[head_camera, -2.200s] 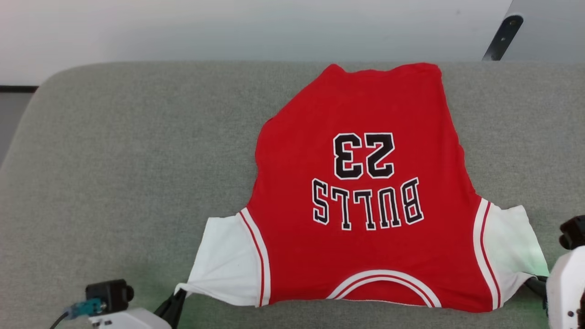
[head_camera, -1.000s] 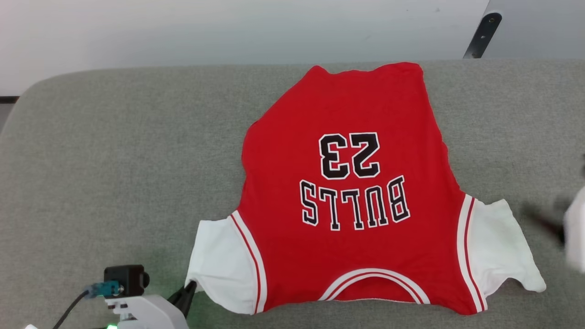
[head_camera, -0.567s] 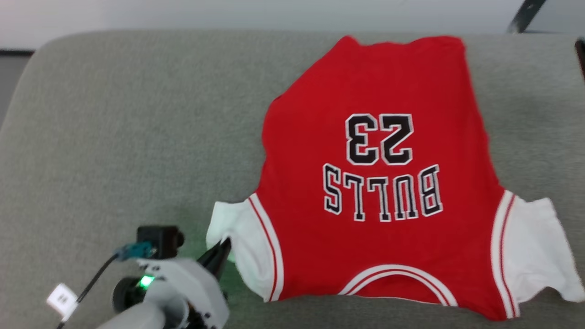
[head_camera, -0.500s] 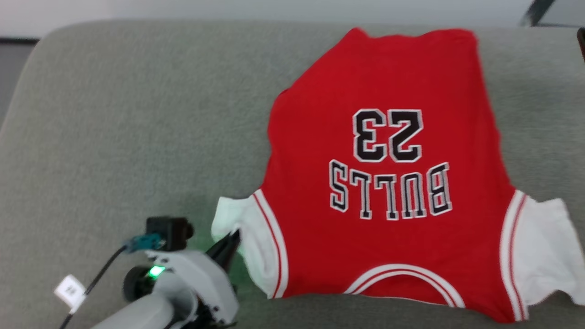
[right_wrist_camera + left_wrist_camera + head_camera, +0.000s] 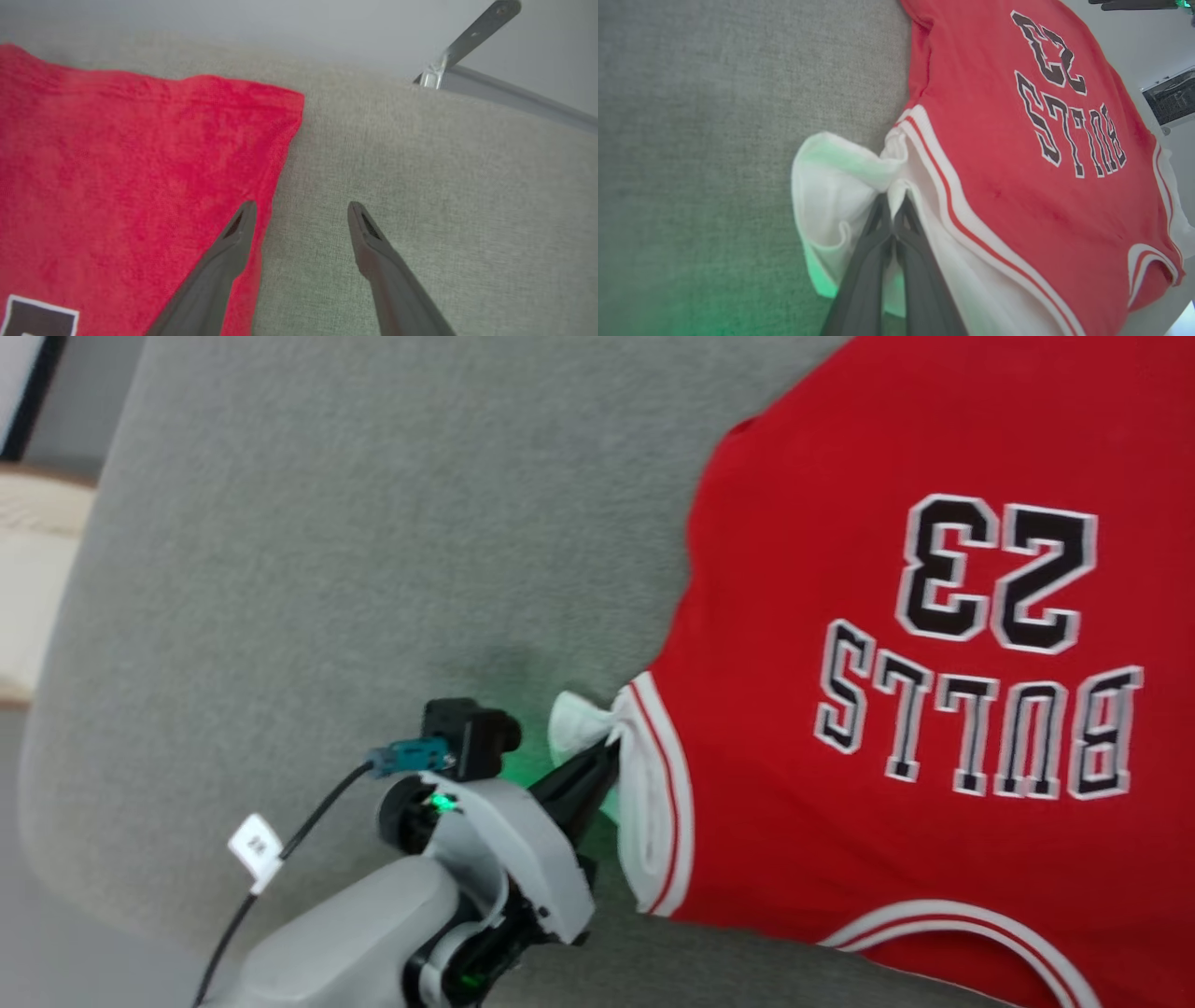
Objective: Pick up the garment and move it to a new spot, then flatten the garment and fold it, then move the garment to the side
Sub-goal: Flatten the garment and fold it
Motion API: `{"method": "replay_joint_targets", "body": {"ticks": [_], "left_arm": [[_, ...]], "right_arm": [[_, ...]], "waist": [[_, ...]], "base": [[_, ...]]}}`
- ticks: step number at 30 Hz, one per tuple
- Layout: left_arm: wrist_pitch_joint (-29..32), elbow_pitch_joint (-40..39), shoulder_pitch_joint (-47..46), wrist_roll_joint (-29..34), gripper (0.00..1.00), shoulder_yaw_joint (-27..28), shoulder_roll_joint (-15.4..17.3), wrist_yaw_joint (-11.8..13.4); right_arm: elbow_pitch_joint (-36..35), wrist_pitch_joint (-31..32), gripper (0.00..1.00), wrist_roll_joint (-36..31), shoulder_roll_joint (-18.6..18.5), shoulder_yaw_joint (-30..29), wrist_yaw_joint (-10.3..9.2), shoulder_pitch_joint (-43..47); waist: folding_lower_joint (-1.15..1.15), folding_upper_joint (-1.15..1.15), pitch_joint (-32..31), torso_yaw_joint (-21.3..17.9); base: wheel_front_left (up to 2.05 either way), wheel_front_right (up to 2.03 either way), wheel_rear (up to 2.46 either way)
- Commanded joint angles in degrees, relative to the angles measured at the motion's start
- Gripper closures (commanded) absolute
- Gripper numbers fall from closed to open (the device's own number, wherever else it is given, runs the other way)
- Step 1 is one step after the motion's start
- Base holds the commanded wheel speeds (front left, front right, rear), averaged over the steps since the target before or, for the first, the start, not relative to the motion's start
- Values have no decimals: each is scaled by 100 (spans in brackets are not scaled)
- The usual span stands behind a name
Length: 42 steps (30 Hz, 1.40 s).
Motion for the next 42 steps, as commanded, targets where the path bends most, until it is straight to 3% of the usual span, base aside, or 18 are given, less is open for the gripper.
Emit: {"method": "replay_joint_targets", "body": {"ticks": [1, 13, 14, 15, 20, 26, 33, 42], "left_arm": [[71, 216, -33, 56, 100, -131, -128, -81], [66, 857, 89, -31, 100, -322, -407, -441], [54, 889, 104, -40, 100, -318, -417, -450], [48, 926, 112, -50, 100, -317, -433, -472], [-6, 1145, 151, -137, 100, -266, -491, -521], [-83, 1360, 119, -201, 100, -159, -466, -585], [-177, 1636, 153, -325, 100, 42, -245, -598], [-223, 1607, 369, -494, 100, 228, 106, -444]], "right_arm": [[215, 167, 0, 11, -94, -27, -9, -241], [1985, 669, 0, -606, 11, -593, -3, -736], [2165, 803, 16, -675, 76, -618, -3, -717], [2304, 884, 99, -729, 146, -642, 11, -701], [2579, 927, 100, -876, 314, -778, 21, -690], [2431, 662, 100, -1038, 458, -733, 20, -875], [1798, 465, 100, -748, 692, -417, 12, -1024], [264, 516, 100, 137, 482, 654, 4, -529]], "waist": [[0, 0, 577, 700], [0, 0, 829, 1225], [0, 0, 830, 1236], [0, 0, 830, 1241], [0, 0, 733, 1179], [0, 0, 493, 958], [0, 0, -8, 367], [0, 0, -659, -441]], "base": [[0, 0, 0], [0, 0, 0], [0, 0, 0], [0, 0, 0], [0, 0, 0], [0, 0, 0], [0, 0, 0], [0, 0, 0]]}}
